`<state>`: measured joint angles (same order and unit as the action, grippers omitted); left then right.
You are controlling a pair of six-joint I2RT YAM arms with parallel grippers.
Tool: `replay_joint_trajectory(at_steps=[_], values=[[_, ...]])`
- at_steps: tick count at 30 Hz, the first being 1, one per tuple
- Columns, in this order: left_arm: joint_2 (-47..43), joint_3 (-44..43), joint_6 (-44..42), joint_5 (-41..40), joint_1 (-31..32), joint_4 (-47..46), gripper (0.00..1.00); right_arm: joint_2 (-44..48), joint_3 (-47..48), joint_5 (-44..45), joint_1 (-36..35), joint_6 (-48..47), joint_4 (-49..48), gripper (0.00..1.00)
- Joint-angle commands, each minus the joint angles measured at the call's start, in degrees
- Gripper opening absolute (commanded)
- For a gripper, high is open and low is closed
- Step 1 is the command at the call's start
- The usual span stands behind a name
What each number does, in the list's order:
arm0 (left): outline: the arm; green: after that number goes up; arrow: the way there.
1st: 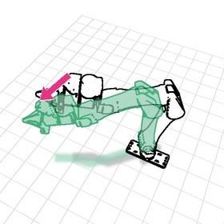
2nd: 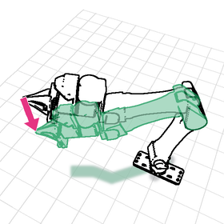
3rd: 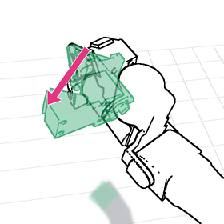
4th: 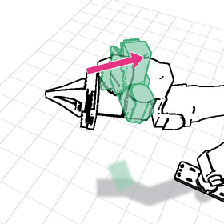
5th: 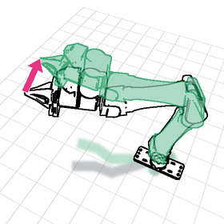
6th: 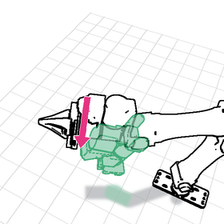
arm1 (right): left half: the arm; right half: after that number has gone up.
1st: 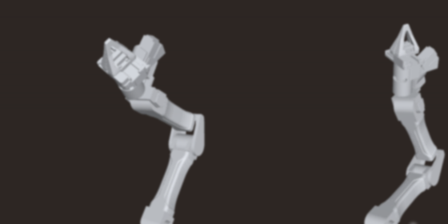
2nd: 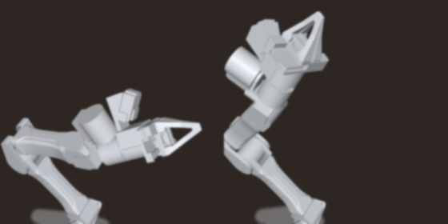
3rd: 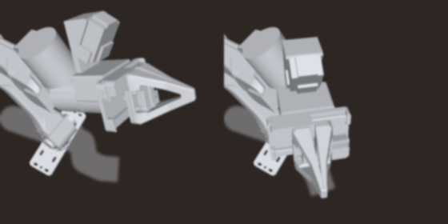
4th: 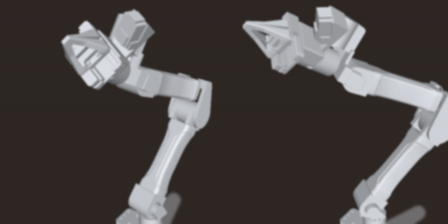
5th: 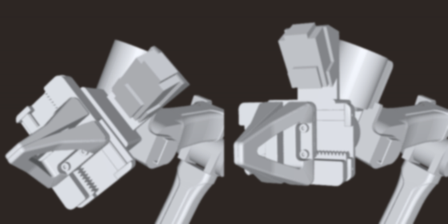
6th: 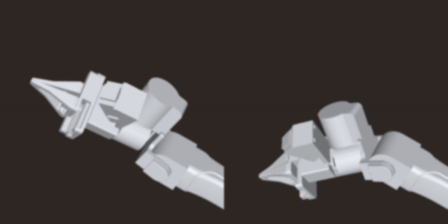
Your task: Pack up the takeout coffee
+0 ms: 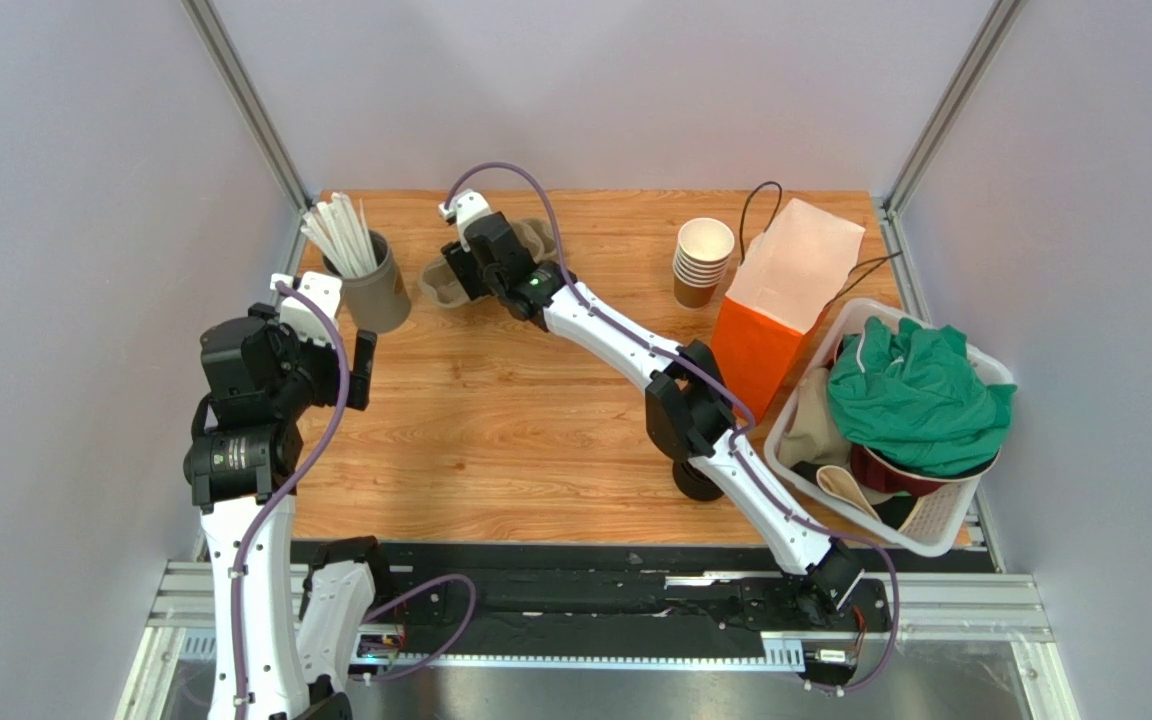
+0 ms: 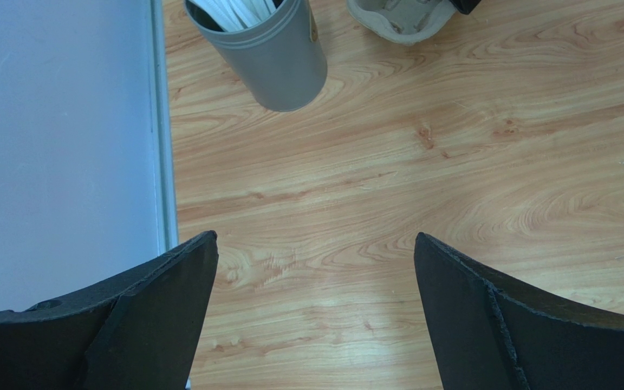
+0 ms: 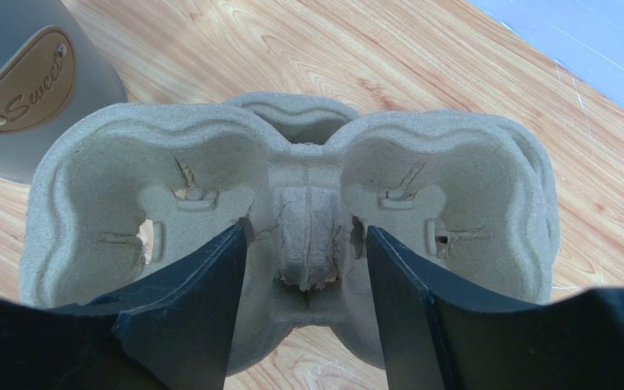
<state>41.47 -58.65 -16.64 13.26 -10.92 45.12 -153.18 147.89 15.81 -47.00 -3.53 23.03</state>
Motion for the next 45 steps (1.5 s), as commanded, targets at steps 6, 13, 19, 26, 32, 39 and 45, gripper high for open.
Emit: replay_joint_trajectory(at_steps=[6,13,19,26,32,39,45], values=[[0.5,-0.2,0.5,0.6,-0.5,-1.6,0.99,-0.6,0.0,-0.9,0.3,-1.0,-2.5,0.56],[0.6,-0.4,0.5,0.7,-0.4,-1.7,0.99,-1.2,-0.2,-1.3,0.3,-1.0,-2.4,0.49],[0.5,-0.4,0.6,0.6,-0.4,-1.7,0.99,-1.2,-0.8,-1.1,0.4,-1.0,-1.9,0.4],[0.2,-0.5,0.7,0.6,-0.4,-1.4,0.99,0.5,-1.3,-0.3,0.4,-1.3,-1.8,0.31],[-0.2,-0.7,0.7,0.8,-0.5,-1.4,0.99,4.7,-0.9,0.5,0.8,-1.7,-1.6,0.31],[-0.6,-1.5,0.8,1.0,-0.4,-1.0,0.99,12.8,-1.3,1.0,0.9,-2.1,0.7,0.29],[0.6,-3.6,-0.4,3.0,-0.3,0.1,0.99,22.4,-4.2,2.2,0.9,-3.1,5.2,0.29]])
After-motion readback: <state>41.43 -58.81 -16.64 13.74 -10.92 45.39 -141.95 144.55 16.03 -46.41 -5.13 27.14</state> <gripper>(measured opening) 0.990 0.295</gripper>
